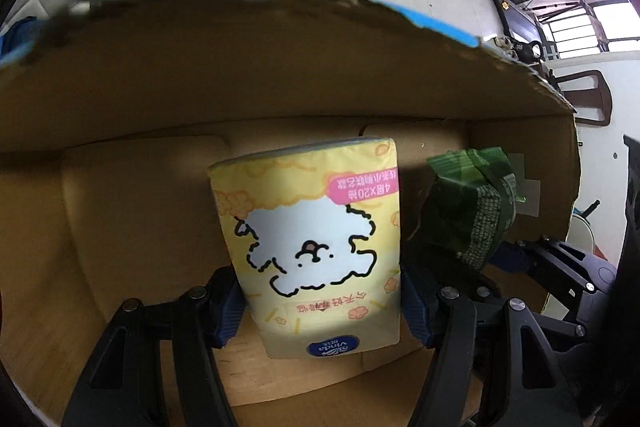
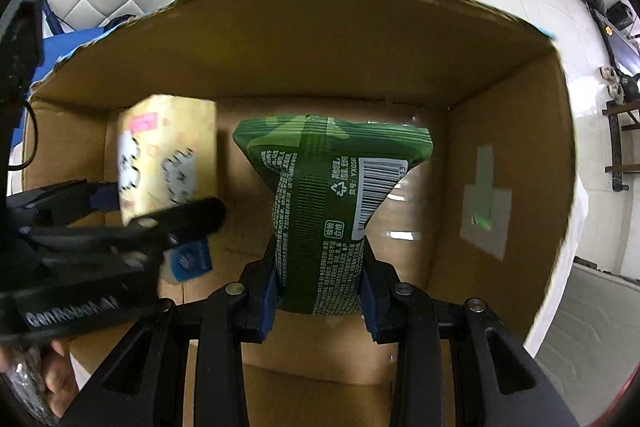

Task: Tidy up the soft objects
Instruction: 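Carry the tissue pack and green bag over the cardboard box with both tools, then open both tools to drop the tissue pack and green bag into the box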

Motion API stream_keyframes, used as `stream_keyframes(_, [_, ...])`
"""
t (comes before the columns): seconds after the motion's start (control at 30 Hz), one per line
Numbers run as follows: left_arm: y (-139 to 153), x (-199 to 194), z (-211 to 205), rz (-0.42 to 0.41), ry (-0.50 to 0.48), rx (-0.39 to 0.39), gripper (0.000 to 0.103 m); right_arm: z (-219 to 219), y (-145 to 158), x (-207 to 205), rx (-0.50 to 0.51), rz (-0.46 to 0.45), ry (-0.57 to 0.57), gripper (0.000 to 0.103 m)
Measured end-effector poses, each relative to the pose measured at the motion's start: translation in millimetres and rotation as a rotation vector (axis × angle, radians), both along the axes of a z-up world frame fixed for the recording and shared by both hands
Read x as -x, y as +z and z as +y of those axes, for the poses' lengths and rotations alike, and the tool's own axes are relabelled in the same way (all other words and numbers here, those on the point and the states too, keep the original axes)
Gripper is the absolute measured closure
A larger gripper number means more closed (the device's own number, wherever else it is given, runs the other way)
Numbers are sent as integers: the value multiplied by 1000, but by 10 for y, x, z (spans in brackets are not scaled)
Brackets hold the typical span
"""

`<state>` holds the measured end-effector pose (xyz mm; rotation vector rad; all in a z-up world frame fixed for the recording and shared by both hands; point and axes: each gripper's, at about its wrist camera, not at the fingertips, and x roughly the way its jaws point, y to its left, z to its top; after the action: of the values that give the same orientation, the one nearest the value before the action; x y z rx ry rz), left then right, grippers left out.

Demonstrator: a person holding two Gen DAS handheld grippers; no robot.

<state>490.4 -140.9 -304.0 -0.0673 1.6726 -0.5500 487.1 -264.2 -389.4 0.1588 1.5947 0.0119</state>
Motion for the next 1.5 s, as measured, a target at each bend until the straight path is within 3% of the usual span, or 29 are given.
stream_keyframes(0.27, [94, 45, -38, 27, 20, -29, 40, 55, -53, -85, 23, 26, 31, 65])
stream_keyframes(0.4, [295, 90, 13, -6, 24, -74, 40, 49, 17, -118, 37, 26, 19, 46])
stream_keyframes(0.6, [720, 260, 219, -116, 38, -179, 14, 44, 204, 41, 58, 21, 22, 41])
stream_keyframes(0.67, [849, 373, 296, -151, 49, -190, 7, 47, 267, 123, 63, 13, 20, 29])
stream_keyframes(0.73, [917, 513, 410, -196, 61, -212, 4, 113, 409, 252, 60, -2, 7, 9])
stream_keyframes(0.8, [1073, 652, 457, -239, 66, -227, 1, 113, 518, 343, 47, -16, -9, 2])
stream_keyframes(1.1, [1397, 1225, 396, -371, 70, -254, 1, 231, 864, 868, 67, -115, -55, 1])
stream_keyframes(1.13, [1284, 1168, 357, -382, 75, -260, 1, 244, 929, 947, 80, -131, -54, 1])
stream_keyframes(1.23, [1339, 1272, 341, -425, 101, -255, 1, 194, 1088, 1074, 94, -173, -55, 1])
stream_keyframes(1.5, [1802, 1839, 426, -520, 164, -240, 1, 287, 1515, 1552, 82, -264, -62, 1])
